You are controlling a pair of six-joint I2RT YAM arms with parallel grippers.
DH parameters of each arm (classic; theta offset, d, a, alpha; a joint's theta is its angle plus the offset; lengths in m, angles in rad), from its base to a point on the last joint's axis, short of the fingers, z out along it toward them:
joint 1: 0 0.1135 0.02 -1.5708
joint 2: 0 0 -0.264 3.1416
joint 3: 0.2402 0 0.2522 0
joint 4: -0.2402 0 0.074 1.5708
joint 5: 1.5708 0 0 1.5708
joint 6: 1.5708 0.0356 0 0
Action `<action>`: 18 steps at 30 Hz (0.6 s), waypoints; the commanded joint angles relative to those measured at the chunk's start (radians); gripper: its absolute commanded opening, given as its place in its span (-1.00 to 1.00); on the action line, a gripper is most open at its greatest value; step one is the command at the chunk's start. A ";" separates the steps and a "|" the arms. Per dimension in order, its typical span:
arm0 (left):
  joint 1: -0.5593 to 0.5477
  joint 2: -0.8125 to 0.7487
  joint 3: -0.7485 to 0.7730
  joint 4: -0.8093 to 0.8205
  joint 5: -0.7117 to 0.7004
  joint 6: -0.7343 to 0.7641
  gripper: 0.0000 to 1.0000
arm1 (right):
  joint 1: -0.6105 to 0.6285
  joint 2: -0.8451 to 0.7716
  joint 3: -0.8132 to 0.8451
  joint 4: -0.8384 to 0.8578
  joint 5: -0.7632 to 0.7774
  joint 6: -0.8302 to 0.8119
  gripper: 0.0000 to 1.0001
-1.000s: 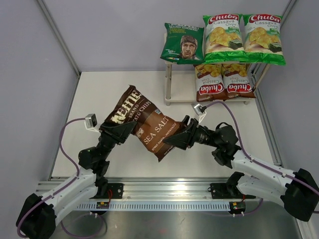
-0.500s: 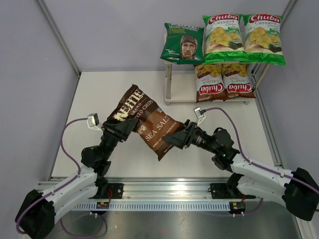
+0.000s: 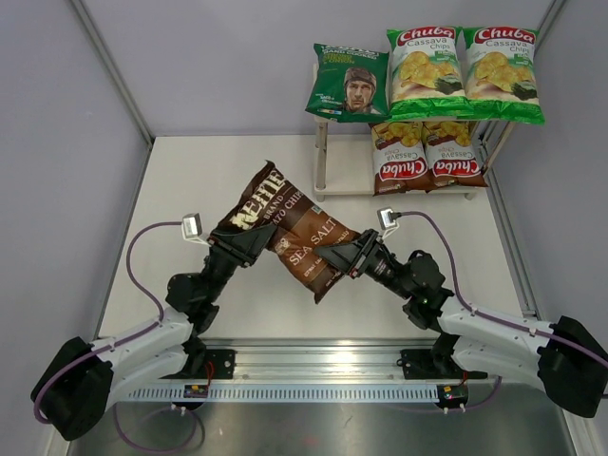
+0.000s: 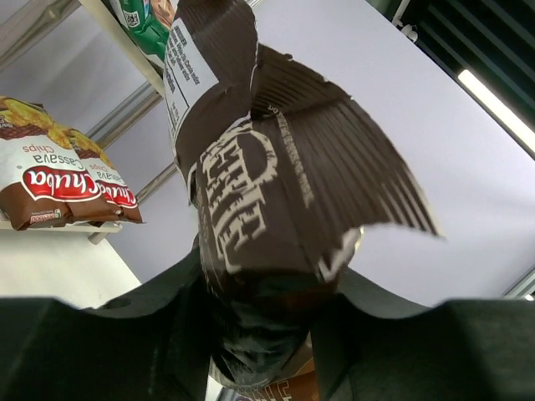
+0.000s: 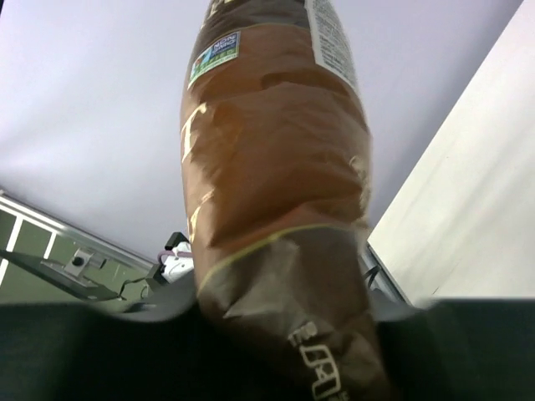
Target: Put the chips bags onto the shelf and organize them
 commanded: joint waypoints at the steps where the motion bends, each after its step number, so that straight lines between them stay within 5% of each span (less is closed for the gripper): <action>1: -0.016 -0.015 0.021 0.191 0.013 0.044 0.06 | 0.010 -0.063 -0.028 0.020 0.108 -0.020 -0.33; 7: 0.032 -0.093 0.073 -0.155 -0.047 0.076 0.77 | 0.007 -0.223 -0.091 -0.165 0.243 -0.108 -0.44; 12: 0.112 -0.198 0.200 -0.790 -0.163 0.111 0.91 | -0.034 -0.356 -0.147 -0.331 0.379 -0.151 -0.47; 18: 0.130 -0.261 0.344 -1.169 -0.205 0.252 0.98 | -0.209 -0.422 -0.181 -0.408 0.386 -0.128 -0.49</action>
